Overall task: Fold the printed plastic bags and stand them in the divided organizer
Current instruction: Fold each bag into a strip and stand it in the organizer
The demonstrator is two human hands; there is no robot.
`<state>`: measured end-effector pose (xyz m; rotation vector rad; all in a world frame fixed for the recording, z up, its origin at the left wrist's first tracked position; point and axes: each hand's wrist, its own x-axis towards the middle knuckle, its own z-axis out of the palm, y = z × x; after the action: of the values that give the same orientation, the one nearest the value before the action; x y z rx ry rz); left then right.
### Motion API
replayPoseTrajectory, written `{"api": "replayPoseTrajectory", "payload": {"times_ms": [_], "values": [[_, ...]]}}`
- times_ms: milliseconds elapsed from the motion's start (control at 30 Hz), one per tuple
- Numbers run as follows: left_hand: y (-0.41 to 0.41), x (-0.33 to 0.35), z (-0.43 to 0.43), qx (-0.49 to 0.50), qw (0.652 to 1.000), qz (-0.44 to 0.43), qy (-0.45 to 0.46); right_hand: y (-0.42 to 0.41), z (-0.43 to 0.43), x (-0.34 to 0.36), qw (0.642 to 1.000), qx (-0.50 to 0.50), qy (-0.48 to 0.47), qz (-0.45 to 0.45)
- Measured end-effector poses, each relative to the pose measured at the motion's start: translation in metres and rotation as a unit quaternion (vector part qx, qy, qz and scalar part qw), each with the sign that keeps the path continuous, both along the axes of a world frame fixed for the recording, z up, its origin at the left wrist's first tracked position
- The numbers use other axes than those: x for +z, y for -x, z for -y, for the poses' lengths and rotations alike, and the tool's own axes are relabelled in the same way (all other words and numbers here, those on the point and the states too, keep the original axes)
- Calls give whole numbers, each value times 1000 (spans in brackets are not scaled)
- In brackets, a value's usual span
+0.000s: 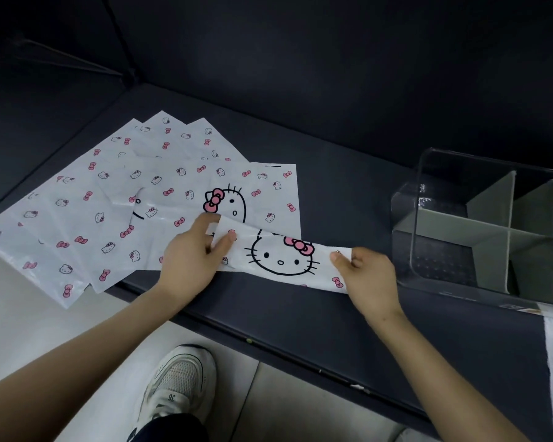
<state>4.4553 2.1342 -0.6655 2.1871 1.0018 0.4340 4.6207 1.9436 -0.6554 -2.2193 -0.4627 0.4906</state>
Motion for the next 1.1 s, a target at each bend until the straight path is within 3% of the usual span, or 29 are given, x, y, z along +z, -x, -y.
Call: {"api": "replayPoseTrajectory", "payload": {"times_ms": [100,200,300,367,433,633,700,767,833,933,1100], "values": [[-10,-2,4,32,995,-61,-77,3,-6,7,999,3,31,28],[-11,-1,1,9,964,-103,-244,3,-8,10,999,1,45,9],[-15,-7,10,-61,932,-56,-354,3,-8,9,999,5,49,8],[-20,-12,25,-158,928,-47,-334,2,-7,6,999,3,46,5],[-25,-20,37,-204,931,-94,-288,0,-7,2,998,6,55,12],[-27,-30,40,-208,924,-198,-253,0,-10,1,994,16,98,45],[-26,-30,42,-205,924,-205,-248,7,-12,9,974,30,156,162],[-27,-30,44,-203,925,-206,-247,12,-13,6,910,64,219,345],[-27,-30,43,-202,926,-203,-248,17,-16,-1,873,144,214,413],[-27,-30,44,-205,927,-194,-246,29,-17,-16,871,268,226,344],[-26,-27,45,-205,928,-199,-240,14,10,-27,879,277,276,274]]}}
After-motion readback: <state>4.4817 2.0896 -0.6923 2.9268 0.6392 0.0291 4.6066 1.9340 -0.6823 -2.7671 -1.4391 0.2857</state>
